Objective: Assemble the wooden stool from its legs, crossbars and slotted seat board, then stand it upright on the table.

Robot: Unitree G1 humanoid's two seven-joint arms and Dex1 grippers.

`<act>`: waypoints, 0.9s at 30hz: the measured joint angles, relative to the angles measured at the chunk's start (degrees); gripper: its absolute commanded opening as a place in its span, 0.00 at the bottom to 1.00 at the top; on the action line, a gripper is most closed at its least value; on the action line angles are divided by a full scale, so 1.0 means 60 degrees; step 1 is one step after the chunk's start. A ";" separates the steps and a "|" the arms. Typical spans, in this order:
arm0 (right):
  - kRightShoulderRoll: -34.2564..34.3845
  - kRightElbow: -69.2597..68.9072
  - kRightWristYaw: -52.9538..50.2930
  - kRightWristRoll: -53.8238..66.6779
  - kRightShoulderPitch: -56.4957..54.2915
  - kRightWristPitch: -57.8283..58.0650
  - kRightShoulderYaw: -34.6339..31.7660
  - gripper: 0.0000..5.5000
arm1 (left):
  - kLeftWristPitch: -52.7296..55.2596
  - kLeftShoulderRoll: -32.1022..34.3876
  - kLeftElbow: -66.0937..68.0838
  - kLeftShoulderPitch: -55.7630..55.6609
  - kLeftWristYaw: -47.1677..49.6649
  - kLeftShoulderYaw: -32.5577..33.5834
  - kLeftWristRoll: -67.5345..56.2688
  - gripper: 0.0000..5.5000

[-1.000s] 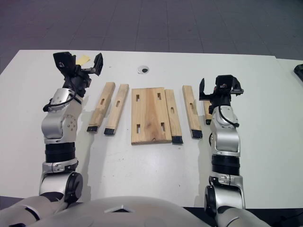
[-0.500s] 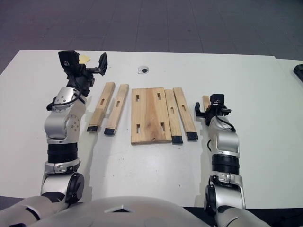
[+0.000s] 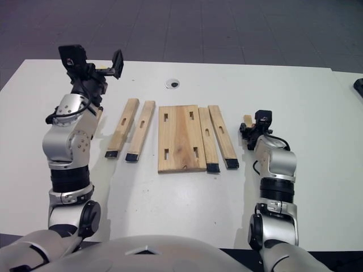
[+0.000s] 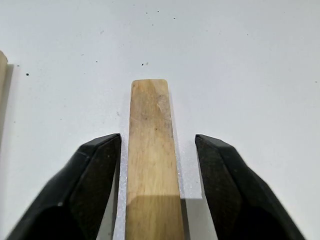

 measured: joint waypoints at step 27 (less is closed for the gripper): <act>-0.0195 -0.3483 0.1425 -0.0348 -0.1807 -0.5387 0.1540 0.24 | 0.3221 -0.0181 -0.0980 -0.1156 -0.2041 0.1187 -0.5021 0.98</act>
